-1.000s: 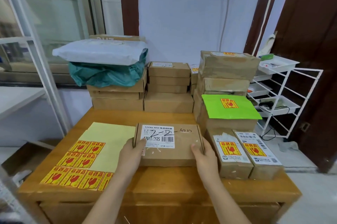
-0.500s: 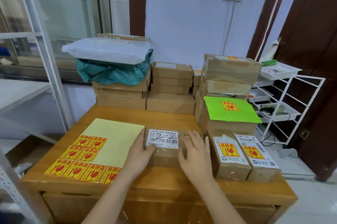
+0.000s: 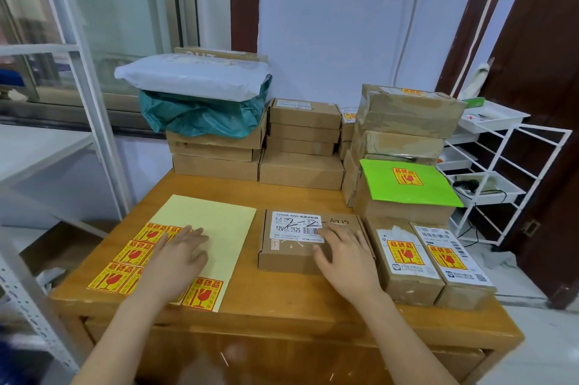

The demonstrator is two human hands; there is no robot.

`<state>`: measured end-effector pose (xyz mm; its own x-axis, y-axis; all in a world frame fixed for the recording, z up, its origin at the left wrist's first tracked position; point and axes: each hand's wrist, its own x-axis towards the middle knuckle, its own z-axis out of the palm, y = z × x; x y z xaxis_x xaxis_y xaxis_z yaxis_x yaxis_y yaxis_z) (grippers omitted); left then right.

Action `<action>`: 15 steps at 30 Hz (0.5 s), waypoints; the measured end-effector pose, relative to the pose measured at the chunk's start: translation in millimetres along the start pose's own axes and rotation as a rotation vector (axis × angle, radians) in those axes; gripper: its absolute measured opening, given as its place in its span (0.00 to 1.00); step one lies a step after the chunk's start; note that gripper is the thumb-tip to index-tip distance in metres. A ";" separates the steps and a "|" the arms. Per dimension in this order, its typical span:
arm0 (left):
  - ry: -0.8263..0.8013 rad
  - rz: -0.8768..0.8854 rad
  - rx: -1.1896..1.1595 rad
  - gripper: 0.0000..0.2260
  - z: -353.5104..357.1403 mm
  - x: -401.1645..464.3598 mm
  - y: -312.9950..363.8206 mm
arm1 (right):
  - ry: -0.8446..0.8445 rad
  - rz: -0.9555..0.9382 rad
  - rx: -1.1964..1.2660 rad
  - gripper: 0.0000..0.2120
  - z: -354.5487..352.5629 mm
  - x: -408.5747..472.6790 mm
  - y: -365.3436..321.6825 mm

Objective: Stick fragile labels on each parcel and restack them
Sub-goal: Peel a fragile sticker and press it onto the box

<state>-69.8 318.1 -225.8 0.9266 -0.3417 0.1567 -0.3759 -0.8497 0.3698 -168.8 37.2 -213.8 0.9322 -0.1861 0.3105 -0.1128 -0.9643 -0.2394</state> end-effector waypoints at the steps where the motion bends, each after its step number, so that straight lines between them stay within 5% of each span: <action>1: -0.039 0.015 0.043 0.19 0.7 -0.5 -5.6 | -0.020 0.008 -0.006 0.30 -0.6 1.1 0.0; 4: -0.093 0.025 0.069 0.20 4.5 -1.7 -13.6 | -0.034 0.028 -0.017 0.24 -1.0 4.1 -5.5; 9: -0.027 -0.002 0.072 0.20 10.2 1.8 -7.0 | 0.176 -0.096 0.157 0.22 5.5 -6.9 -47.6; 15: 0.039 0.013 0.016 0.18 15.9 7.2 -1.8 | -0.078 -0.335 0.369 0.24 25.6 -20.6 -110.6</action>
<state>-62.3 310.7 -240.0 0.9205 -0.3371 0.1975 -0.3876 -0.8515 0.3531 -166.8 152.4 -217.2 0.9209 0.1507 0.3595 0.3132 -0.8351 -0.4523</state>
